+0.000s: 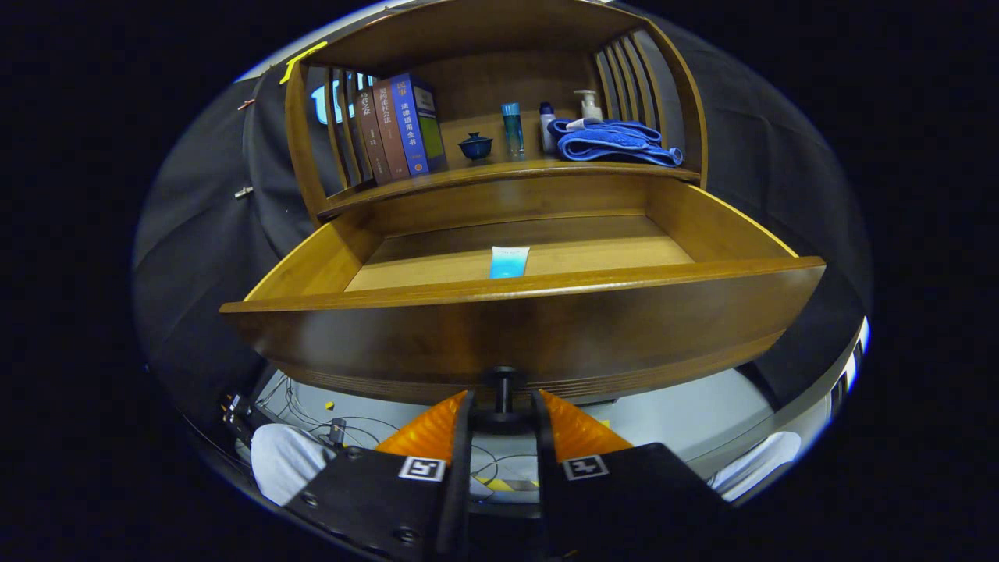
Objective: Pull open the drawer, take out the items inside it, and place them on the countertop above the cabinet.
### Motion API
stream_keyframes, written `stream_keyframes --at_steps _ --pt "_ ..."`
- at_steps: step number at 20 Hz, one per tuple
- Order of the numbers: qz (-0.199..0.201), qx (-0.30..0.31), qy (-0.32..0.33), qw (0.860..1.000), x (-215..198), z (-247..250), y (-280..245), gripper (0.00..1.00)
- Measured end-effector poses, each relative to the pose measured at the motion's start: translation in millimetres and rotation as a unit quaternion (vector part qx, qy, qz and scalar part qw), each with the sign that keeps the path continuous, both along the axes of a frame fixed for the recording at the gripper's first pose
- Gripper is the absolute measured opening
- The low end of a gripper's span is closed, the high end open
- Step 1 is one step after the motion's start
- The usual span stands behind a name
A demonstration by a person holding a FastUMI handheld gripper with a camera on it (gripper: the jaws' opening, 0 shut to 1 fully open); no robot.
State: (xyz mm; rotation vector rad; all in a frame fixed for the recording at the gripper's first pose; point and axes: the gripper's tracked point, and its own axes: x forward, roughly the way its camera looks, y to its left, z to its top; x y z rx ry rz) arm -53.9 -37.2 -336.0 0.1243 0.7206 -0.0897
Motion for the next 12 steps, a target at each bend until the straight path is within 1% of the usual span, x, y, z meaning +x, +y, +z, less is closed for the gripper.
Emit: stream_keyframes --at_steps 1,3,5,7,9,12 --pt "0.0 0.002 0.004 1.0 -0.6 1.1 -0.4 0.42" --pt "-0.008 0.004 -0.003 1.0 -1.5 15.7 -0.8 0.5" --pt "-0.023 0.001 -0.006 1.0 -6.7 31.5 -2.3 0.75" --pt "-0.023 -0.003 0.005 1.0 -13.7 48.3 2.0 1.0" --pt "-0.022 0.003 -0.011 1.0 -12.4 76.6 11.4 0.99" --pt "-0.021 0.015 -0.047 0.999 9.4 120.1 19.3 0.99"
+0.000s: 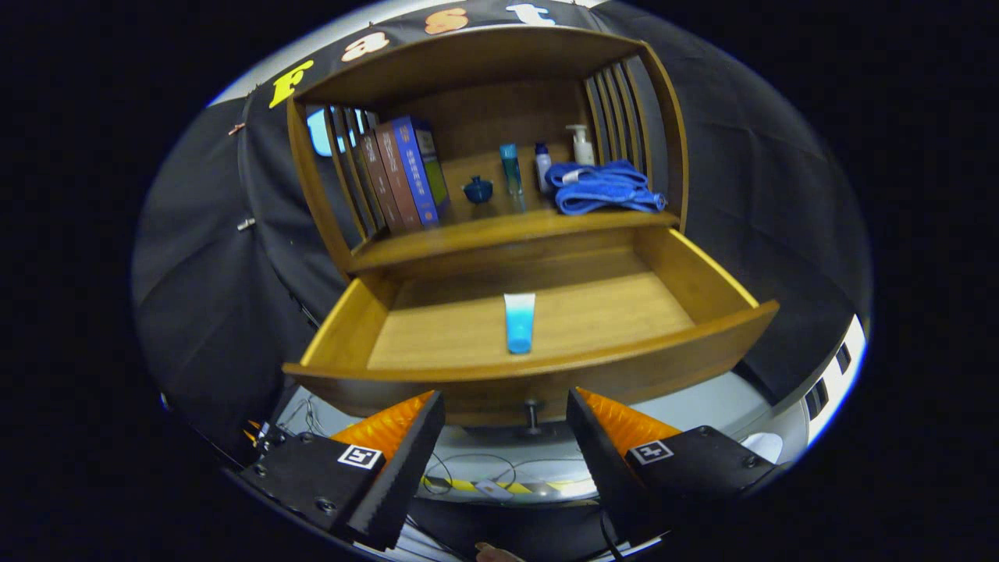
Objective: Pull open the drawer, take out the items inside it, and place them on the countertop above the cabinet.
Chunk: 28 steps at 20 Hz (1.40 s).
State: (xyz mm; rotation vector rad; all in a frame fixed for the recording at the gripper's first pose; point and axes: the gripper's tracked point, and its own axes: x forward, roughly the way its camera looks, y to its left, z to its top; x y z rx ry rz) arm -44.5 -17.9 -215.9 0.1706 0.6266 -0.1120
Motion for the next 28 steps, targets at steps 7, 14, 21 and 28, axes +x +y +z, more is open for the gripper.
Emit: stream_keyframes --at_steps 7,14,21,28 --pt "0.007 0.018 0.023 1.0 93.3 19.5 -8.3 0.99" --pt "-0.021 0.063 0.19 0.98 148.3 -64.8 -27.3 0.98" --pt "0.005 0.013 0.317 0.948 155.8 -133.1 -31.4 0.98" --pt "-0.001 0.011 0.357 0.934 174.4 -154.0 -42.8 0.94"
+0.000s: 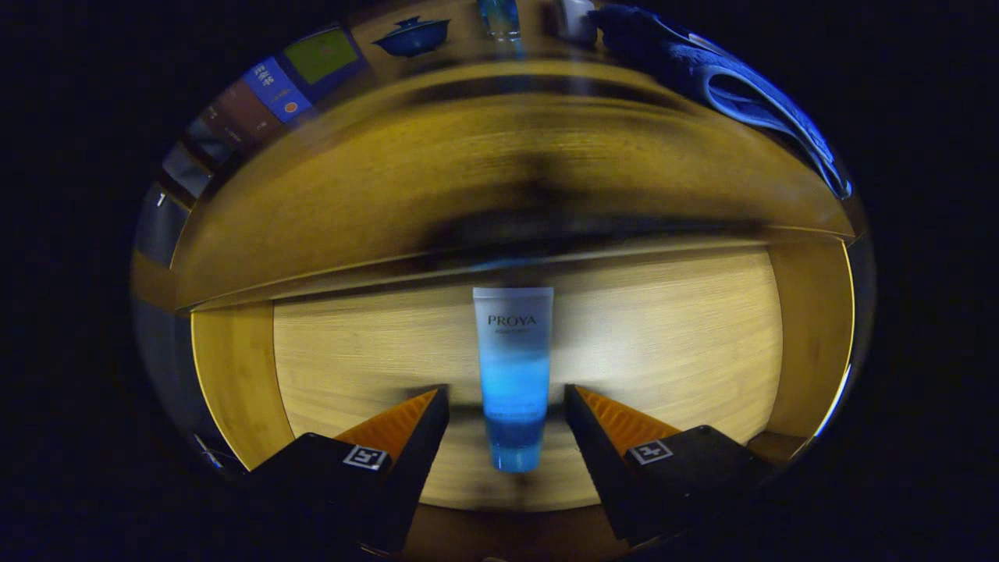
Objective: Pull open the drawer, take out the items inside it, and place them on the countertop above the cabinet.
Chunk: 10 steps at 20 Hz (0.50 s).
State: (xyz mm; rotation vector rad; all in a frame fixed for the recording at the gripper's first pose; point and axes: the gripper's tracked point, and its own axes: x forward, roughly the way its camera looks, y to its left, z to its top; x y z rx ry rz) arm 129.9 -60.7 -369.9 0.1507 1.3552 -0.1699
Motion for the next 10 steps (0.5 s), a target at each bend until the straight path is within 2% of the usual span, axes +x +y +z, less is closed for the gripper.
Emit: stream_keyframes --at_steps 2,6,7,8,10 --pt "0.008 -0.024 0.006 1.0 0.5 -3.6 -8.8 0.89" --pt "0.023 -0.046 0.0 0.999 2.8 -1.1 -14.0 0.51" --pt "0.022 -0.047 -0.001 0.999 1.5 -4.5 -13.6 0.51" --pt "0.025 -0.047 -0.002 0.999 3.6 -5.8 -13.4 0.46" --pt "0.034 -0.054 -0.008 0.998 6.3 -3.1 -12.8 0.46"
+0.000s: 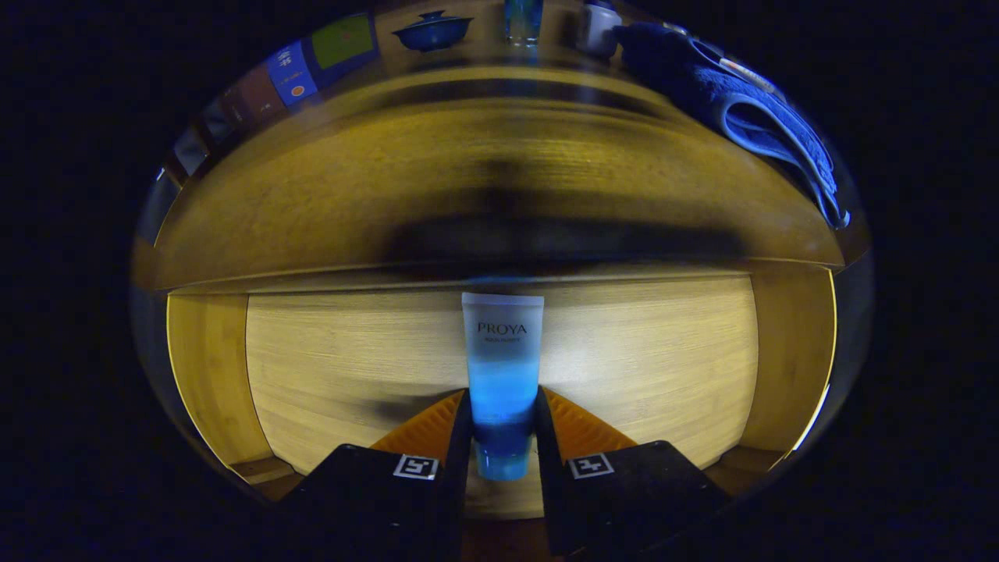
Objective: Pull open the drawer, take out the items inside it, and place them on the countertop above the cabinet.
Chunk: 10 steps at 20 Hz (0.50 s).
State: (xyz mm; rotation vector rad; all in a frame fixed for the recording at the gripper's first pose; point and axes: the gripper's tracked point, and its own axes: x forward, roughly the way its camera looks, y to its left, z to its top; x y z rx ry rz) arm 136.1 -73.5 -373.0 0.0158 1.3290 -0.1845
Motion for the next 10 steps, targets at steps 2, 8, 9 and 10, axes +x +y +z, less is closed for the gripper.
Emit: stream_keyframes --at_steps 2,8,9,10 --pt "-0.004 0.006 -0.008 1.0 -5.8 7.8 5.0 0.45" --pt "0.008 0.027 -0.068 0.997 0.2 54.3 10.4 0.45" --pt "0.008 0.035 -0.075 0.997 0.5 62.9 12.0 0.45" --pt "0.007 0.041 -0.084 0.996 -5.9 76.5 9.9 0.45"
